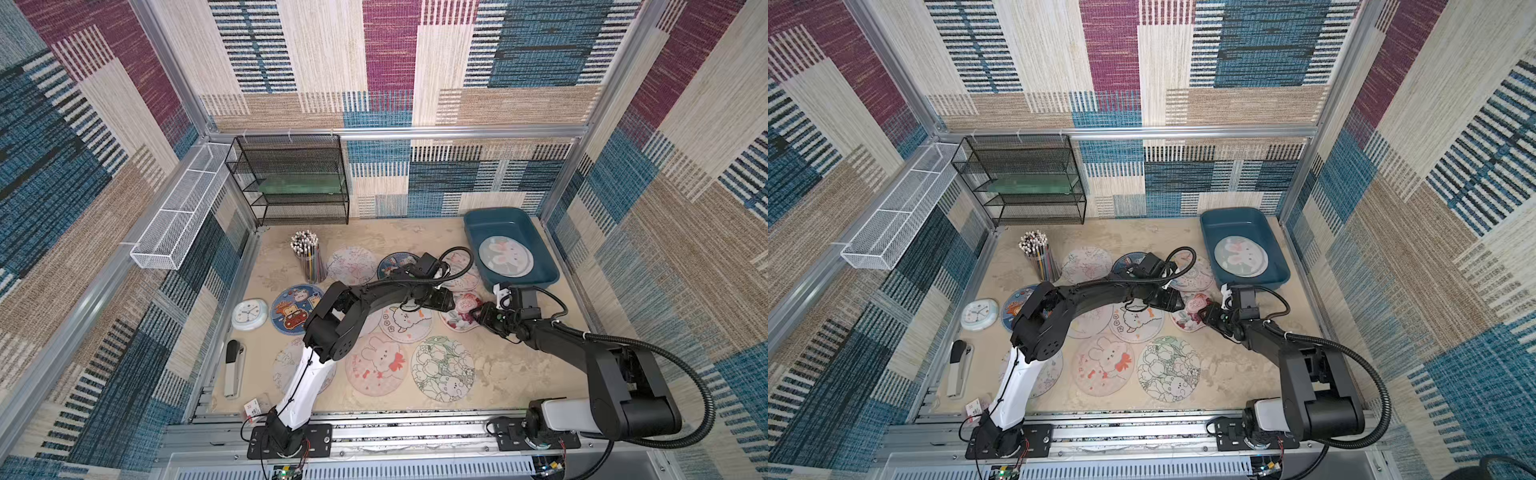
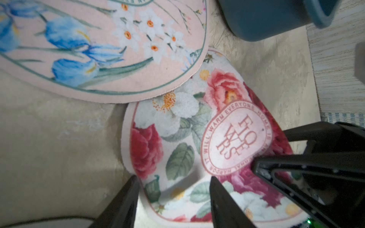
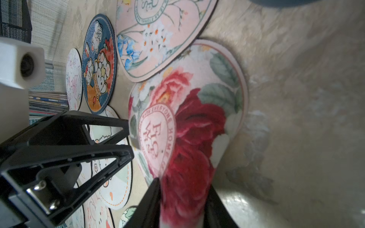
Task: Put the coasters into the storage box
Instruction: Pick up the coaster from the center of the board.
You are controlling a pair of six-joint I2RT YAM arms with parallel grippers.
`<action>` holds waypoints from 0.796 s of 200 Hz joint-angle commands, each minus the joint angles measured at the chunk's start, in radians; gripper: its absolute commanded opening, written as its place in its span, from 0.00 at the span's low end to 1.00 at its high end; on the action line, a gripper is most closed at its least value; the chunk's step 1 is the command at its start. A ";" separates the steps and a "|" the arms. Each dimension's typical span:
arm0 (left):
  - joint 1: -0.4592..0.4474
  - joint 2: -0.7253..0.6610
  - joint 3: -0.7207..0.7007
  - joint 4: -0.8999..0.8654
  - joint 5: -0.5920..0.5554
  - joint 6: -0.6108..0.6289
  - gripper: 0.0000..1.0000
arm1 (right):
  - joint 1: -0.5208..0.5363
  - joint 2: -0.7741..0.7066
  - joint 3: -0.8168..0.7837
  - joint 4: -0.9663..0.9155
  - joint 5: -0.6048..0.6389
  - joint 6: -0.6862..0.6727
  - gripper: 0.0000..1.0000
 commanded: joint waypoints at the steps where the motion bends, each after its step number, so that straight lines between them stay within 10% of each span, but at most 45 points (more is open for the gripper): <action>1: -0.002 0.006 -0.008 -0.073 -0.014 -0.001 0.58 | 0.002 -0.012 0.016 -0.007 0.015 -0.026 0.34; 159: 0.000 -0.099 -0.010 -0.083 -0.050 0.038 0.58 | 0.042 -0.119 0.104 -0.154 0.059 -0.139 0.10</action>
